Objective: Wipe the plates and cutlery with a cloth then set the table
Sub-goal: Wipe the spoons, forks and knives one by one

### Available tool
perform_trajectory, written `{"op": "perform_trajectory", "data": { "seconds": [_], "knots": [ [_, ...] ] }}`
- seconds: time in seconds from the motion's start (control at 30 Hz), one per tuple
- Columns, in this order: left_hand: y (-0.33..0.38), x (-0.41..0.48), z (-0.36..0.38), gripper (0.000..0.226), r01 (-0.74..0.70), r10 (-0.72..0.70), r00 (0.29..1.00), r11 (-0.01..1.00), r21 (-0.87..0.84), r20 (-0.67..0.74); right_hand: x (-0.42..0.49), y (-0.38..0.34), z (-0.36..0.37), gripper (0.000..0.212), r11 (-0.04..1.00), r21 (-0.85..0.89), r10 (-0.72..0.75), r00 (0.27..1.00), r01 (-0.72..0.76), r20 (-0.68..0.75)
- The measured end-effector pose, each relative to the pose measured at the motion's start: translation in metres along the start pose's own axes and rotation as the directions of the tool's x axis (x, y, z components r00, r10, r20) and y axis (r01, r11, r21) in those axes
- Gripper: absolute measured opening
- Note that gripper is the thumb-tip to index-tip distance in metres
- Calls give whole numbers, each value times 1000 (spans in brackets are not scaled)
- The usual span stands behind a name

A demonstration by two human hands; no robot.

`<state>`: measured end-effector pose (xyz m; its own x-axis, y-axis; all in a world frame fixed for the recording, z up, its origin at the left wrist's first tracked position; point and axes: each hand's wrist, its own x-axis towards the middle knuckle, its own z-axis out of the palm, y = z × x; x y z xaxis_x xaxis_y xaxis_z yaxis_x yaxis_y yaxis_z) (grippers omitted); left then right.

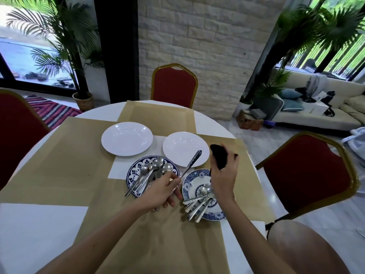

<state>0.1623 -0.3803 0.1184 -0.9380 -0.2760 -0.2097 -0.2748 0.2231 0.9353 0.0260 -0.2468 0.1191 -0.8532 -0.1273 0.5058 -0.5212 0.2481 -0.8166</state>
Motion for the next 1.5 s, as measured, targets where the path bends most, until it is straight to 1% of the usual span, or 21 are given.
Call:
{"op": "perform_trajectory", "data": {
  "seconds": [0.1, 0.23, 0.3, 0.43, 0.5, 0.6, 0.63, 0.7, 0.77, 0.83, 0.9, 0.97, 1.0, 1.03, 1.1, 1.13, 1.17, 1.2, 1.27, 1.3, 1.5],
  "knots": [
    [4, -1, 3, 20, -3, 3, 1000, 1000, 4, -11, -8, 13, 2, 64, 962, -43, -249, 933, 268, 259],
    [9, 2, 5, 20, -100, 103, 994, 993, 65, -30, -24, 30, 10, 70, 873, -145, -314, 764, 466, 563],
    [8, -1, 4, 21, -138, 139, 990, 987, 77, -10, -22, 33, 10, 75, 868, -167, -303, 766, 467, 567],
    [7, -7, 0, 23, -156, 153, 987, 985, 72, 50, 6, 30, 3, 74, 914, -267, -176, 890, 306, 420],
    [9, -6, -1, 24, -163, 160, 986, 984, 73, 36, 5, 23, 1, 71, 871, -298, -224, 856, 390, 465],
    [7, -3, -5, 24, -150, 149, 989, 984, 100, 21, -7, 16, -4, 70, 778, -273, -298, 715, 566, 632],
    [4, -1, -7, 24, -149, 146, 989, 979, 141, 29, -6, 15, -6, 66, 782, -277, -273, 705, 559, 654],
    [-1, 0, -12, 22, -170, 160, 985, 952, 255, 58, 6, 15, -9, 54, 822, -323, -175, 746, 470, 642],
    [-7, 3, -19, 22, -218, 195, 976, 888, 405, 97, 21, 13, -15, 41, 793, -419, -55, 737, 442, 674],
    [-12, 6, -25, 21, -230, 189, 973, 796, 560, 132, 29, 9, -20, 36, 690, -511, 85, 643, 514, 761],
    [-16, 11, -25, 20, -236, 162, 972, 656, 717, 172, 30, 7, -23, 34, 604, -541, 196, 549, 585, 812],
    [-19, 15, -20, 19, -207, 188, 974, 541, 815, 123, 28, 11, -28, 32, 609, -558, 270, 514, 564, 814],
    [-18, 16, -16, 21, -156, 239, 971, 584, 797, 15, 26, 14, -31, 32, 641, -568, 296, 516, 517, 804],
    [-22, 21, -13, 27, -75, 253, 957, 694, 716, -145, 22, 17, -35, 32, 682, -580, 325, 526, 445, 786],
    [-21, 27, -7, 50, 8, 163, 863, 942, 336, -478, 13, 23, -42, 29, 760, -596, 385, 559, 260, 734],
    [-21, 31, -3, 58, 19, 51, 832, 993, 120, -553, 7, 25, -46, 28, 787, -592, 407, 573, 176, 711],
    [-20, 34, 3, 58, 38, -51, 842, 999, -35, -537, -1, 29, -49, 28, 808, -581, 423, 585, 102, 692],
    [-21, 36, 12, 51, 81, -113, 885, 993, -90, -452, -8, 32, -51, 27, 827, -561, 433, 593, 38, 678],
    [-23, 38, 33, 38, 121, -123, 965, 992, -23, -231, -24, 34, -54, 25, 847, -530, 453, 595, -53, 664],
    [-24, 41, 42, 31, 118, -117, 978, 993, -8, -171, -31, 34, -54, 27, 849, -521, 465, 591, -86, 660],
    [-11, 59, 73, 8, 88, -124, 972, 979, -183, -198, -54, 38, -59, 33, 836, -496, 520, 627, -234, 581]
  ]
}}
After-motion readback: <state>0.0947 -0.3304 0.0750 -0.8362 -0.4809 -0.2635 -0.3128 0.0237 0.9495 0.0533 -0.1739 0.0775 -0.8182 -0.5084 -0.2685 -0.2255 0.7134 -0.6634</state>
